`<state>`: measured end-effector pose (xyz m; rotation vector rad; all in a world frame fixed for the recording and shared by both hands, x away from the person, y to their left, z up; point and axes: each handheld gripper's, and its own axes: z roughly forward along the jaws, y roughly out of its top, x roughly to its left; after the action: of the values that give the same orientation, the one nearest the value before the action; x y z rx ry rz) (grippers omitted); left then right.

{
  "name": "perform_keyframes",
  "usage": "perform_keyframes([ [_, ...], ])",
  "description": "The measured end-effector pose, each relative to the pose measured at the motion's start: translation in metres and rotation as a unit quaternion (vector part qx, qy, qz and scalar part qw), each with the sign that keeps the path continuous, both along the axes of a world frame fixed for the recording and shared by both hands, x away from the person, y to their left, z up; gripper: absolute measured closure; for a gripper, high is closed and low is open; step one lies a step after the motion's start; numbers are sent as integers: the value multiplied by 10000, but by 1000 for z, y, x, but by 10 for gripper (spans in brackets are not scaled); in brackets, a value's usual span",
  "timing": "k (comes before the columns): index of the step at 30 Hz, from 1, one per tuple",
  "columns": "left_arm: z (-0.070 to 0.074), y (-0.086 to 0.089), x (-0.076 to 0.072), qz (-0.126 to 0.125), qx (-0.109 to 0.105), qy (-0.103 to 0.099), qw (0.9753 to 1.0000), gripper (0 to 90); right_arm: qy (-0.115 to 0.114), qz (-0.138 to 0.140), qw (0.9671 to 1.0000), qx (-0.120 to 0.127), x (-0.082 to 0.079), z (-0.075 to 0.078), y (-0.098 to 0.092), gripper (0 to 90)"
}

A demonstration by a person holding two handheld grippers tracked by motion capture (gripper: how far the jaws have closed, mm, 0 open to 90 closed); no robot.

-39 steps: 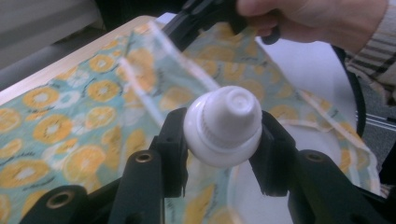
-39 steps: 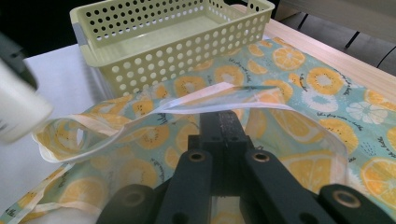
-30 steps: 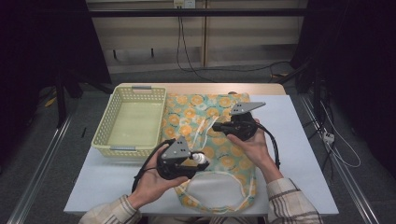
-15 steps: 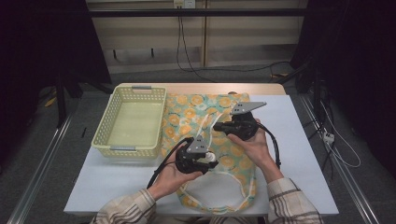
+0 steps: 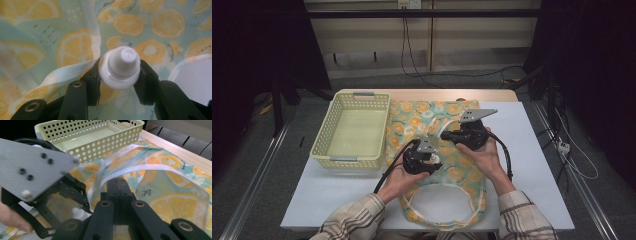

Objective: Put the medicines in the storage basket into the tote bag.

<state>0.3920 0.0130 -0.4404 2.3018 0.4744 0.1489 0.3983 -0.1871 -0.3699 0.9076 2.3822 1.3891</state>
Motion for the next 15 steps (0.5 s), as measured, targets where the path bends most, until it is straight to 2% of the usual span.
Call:
perform_keyframes([
  [3,-5,-2,0,51,155,-2,9999,598,14,5,10000,4,0,0,0,900],
  [4,-7,-2,1,11,34,25,10000,594,16,4,10000,2,0,0,0,900],
  [6,-8,-2,2,38,56,84,9999,565,15,8,10000,-4,0,-1,-1,900],
  [8,-6,-1,3,85,38,17,10000,523,19,-1,10000,-6,0,-1,-1,900],
  [10,-3,0,2,197,-46,-14,9998,432,11,-11,10000,-16,0,-1,-1,900],
  [12,0,3,2,138,-160,29,9998,398,26,-25,10000,-9,0,-1,-1,900],
  [15,4,5,-1,119,-215,-51,9997,337,23,-18,10000,-15,0,-2,-1,900],
])
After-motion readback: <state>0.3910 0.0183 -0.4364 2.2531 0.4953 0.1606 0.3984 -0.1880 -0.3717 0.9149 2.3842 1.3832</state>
